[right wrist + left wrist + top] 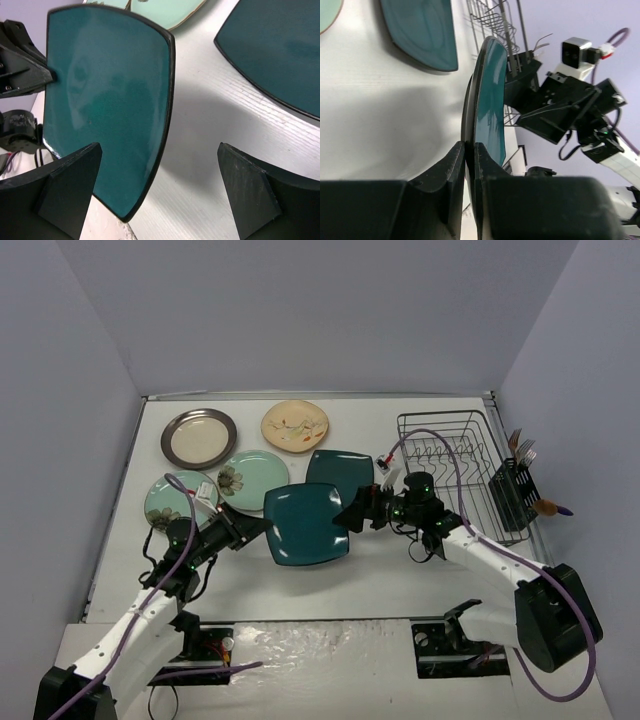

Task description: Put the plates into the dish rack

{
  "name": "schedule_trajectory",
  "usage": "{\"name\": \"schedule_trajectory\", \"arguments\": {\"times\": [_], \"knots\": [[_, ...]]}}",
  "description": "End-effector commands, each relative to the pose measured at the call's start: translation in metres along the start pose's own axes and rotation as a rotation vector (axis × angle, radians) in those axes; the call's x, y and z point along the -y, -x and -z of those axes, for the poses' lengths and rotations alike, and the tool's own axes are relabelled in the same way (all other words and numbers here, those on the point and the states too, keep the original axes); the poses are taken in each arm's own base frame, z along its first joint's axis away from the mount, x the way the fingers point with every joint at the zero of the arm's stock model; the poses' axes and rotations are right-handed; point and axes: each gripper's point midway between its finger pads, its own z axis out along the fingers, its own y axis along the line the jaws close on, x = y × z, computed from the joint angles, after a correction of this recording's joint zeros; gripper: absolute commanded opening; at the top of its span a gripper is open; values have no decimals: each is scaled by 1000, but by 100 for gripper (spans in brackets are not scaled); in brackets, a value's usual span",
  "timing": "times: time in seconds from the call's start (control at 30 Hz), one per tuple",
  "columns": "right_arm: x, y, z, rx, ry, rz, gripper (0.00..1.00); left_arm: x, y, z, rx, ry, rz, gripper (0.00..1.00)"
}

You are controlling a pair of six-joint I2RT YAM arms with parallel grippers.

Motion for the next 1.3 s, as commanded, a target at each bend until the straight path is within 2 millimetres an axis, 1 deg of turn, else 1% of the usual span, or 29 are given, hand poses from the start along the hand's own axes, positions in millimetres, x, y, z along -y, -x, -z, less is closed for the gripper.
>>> {"name": "schedule_trajectory", "arguments": {"times": [0.0,0.07,0.17,0.33,0.47,0.53,0.63,0.67,0.7,0.83,0.93,1.0,1.07,1.13,1.2,1.23,1.27], "knots": [[-42,34,-2,63,184,103,97,104,41,16,124,-341,-84,0],[-51,35,-2,62,236,102,95,111,44,18,134,-361,-93,0],[-64,38,0,71,292,113,89,115,46,19,140,-371,-95,0],[-74,42,-1,75,330,115,79,120,48,19,150,-397,-93,0],[-87,48,0,91,384,107,69,120,49,19,161,-411,-82,0],[-90,48,0,90,391,108,64,119,49,19,164,-409,-79,0],[-92,49,1,93,393,108,52,119,49,19,165,-410,-82,0],[-93,50,2,96,393,109,44,119,50,19,169,-409,-81,0],[-93,51,3,100,387,114,38,118,49,19,169,-404,-85,0],[-94,56,7,107,350,135,17,109,48,17,167,-366,-87,0],[-95,65,13,121,311,165,4,99,46,15,166,-334,-76,0],[-94,71,15,139,281,177,1,94,44,13,162,-313,-76,0],[-92,74,19,139,249,197,0,85,42,12,153,-278,-73,0],[-92,83,23,161,213,223,0,76,39,10,144,-235,-72,1],[-90,90,26,164,166,250,0,70,38,9,137,-202,-92,17],[-85,92,29,168,124,260,0,65,38,9,134,-168,-102,23],[-85,98,32,181,99,276,0,56,37,8,125,-121,-98,34]]}}
